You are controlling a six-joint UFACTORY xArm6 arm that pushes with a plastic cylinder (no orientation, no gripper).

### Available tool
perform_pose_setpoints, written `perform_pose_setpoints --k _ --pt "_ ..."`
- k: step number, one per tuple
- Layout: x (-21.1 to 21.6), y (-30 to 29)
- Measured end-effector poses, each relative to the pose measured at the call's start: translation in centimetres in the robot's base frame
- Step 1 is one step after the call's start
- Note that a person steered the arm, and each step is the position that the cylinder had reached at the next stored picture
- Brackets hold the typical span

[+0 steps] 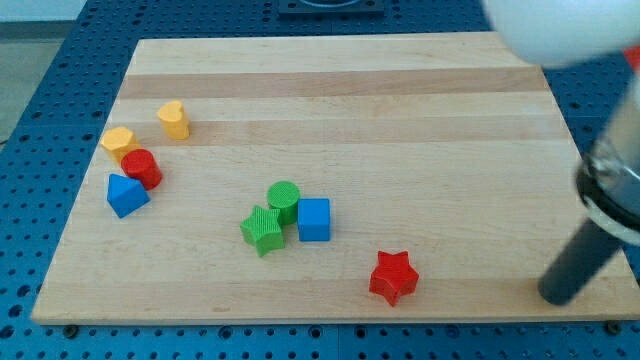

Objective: Push the red star to the right of the blue cube

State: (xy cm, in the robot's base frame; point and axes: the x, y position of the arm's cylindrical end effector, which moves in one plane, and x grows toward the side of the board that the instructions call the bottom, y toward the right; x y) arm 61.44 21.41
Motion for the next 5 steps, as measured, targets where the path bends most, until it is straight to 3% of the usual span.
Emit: perform_pose_setpoints --k 3,5 --pt "0.3 -15.4" --pt "-4.2 -19.5"
